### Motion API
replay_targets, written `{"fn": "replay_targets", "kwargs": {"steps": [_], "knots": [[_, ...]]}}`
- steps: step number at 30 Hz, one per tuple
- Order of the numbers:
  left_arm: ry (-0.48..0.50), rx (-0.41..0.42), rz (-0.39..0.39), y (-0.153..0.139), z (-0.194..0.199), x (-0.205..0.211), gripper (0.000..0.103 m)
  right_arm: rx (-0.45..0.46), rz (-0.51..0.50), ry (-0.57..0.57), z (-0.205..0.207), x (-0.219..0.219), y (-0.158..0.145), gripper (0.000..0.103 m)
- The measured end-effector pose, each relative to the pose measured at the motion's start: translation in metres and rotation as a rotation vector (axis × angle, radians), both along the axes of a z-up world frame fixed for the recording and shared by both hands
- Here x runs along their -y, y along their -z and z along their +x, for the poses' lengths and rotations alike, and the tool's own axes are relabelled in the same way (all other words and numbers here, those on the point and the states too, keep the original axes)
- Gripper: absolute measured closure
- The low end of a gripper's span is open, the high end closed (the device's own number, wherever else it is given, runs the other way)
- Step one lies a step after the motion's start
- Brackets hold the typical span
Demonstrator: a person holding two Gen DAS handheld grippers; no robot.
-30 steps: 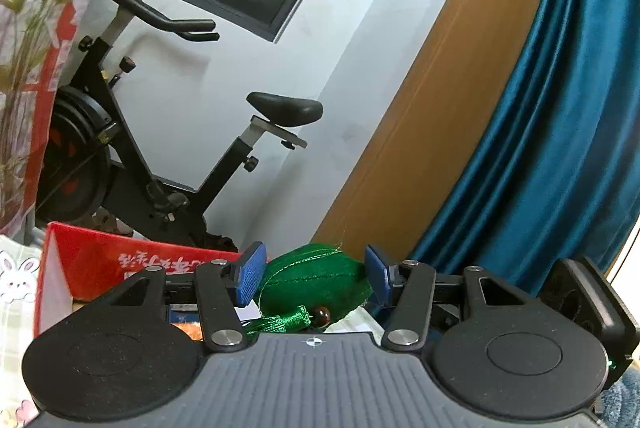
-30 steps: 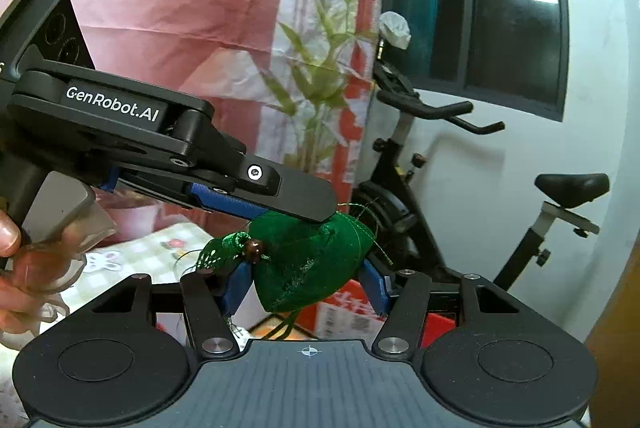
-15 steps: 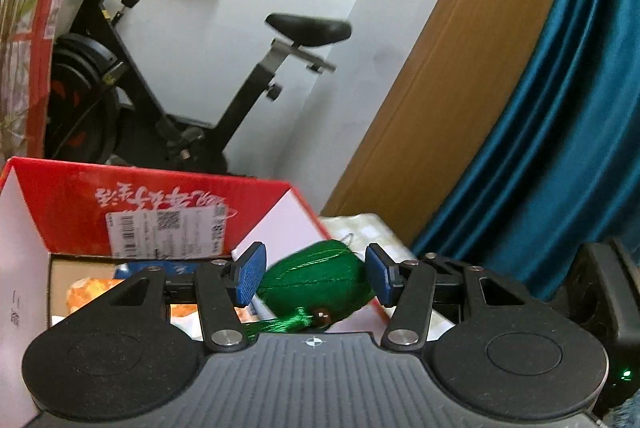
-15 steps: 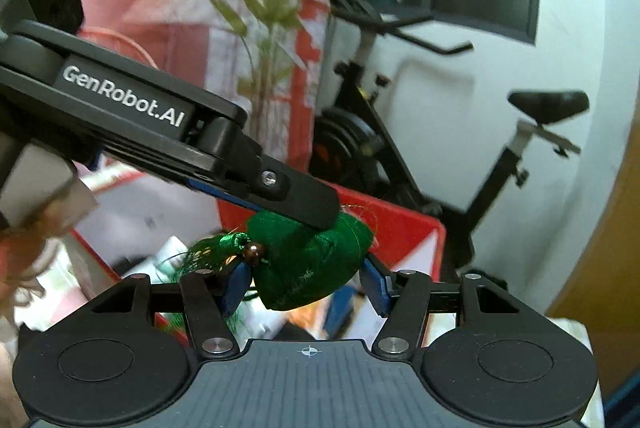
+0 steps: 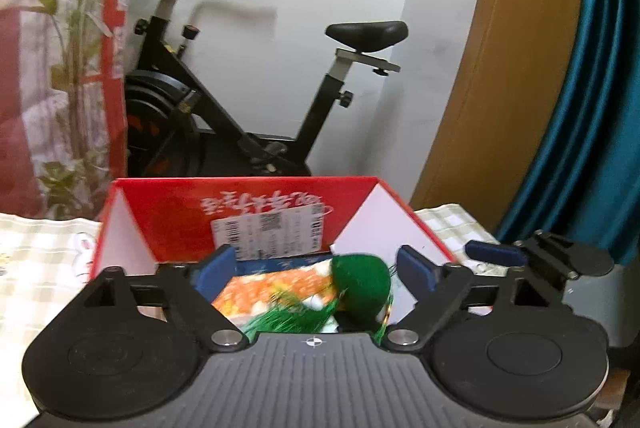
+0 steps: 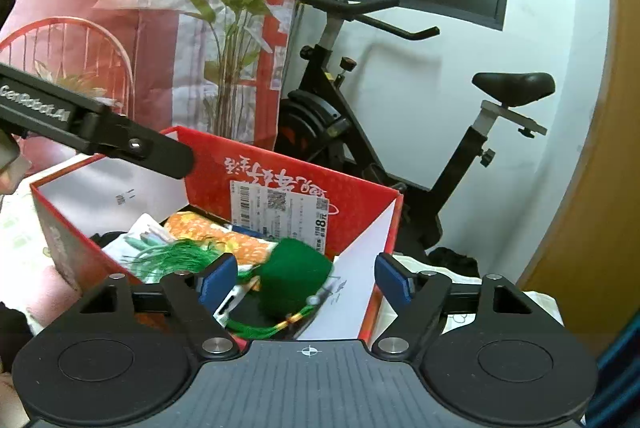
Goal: Organize soft objects
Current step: 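Lift the green pouch with the right tool and lower it into the box, then open the right tool and withdraw it from the red box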
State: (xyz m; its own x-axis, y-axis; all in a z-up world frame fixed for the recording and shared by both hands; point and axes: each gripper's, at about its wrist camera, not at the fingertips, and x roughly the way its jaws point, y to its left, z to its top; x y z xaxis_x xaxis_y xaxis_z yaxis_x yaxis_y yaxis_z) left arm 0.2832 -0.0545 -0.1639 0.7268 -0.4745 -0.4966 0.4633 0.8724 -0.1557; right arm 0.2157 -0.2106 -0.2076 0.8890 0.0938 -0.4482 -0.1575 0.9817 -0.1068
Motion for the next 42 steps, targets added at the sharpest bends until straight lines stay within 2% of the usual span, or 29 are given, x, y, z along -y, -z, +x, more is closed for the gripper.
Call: {"fn": "replay_targets", "kwargs": {"steps": [2,4,6,15,23,30,35,42], "knots": [[-0.015,0.01,0.016,-0.003,-0.008,-0.006,0.005,0.003,0.006,-0.001,-0.006,-0.003,-0.003,0.024],[-0.029,0.021,0.027,-0.006,-0.019,-0.013,0.002,0.02,0.017,-0.002,-0.015,-0.007,-0.006,0.008],[-0.046,0.027,0.033,-0.008,-0.03,-0.021,0.0,0.042,0.038,-0.012,-0.025,-0.011,-0.011,0.001],[-0.112,0.034,0.043,-0.014,-0.074,-0.056,0.0,0.105,0.146,0.023,-0.066,-0.027,-0.025,0.0],[-0.15,0.015,0.079,0.004,-0.112,-0.081,0.0,0.13,0.171,0.046,-0.106,-0.046,-0.011,0.0],[-0.195,-0.011,0.062,0.021,-0.135,-0.098,0.0,0.084,0.179,0.057,-0.127,-0.056,0.014,0.0],[-0.207,-0.023,0.087,0.036,-0.149,-0.1,0.0,0.034,0.145,0.065,-0.139,-0.061,0.035,0.0],[-0.202,-0.103,0.083,0.065,-0.166,-0.105,0.0,-0.065,0.175,0.084,-0.145,-0.063,0.065,0.0]]}}
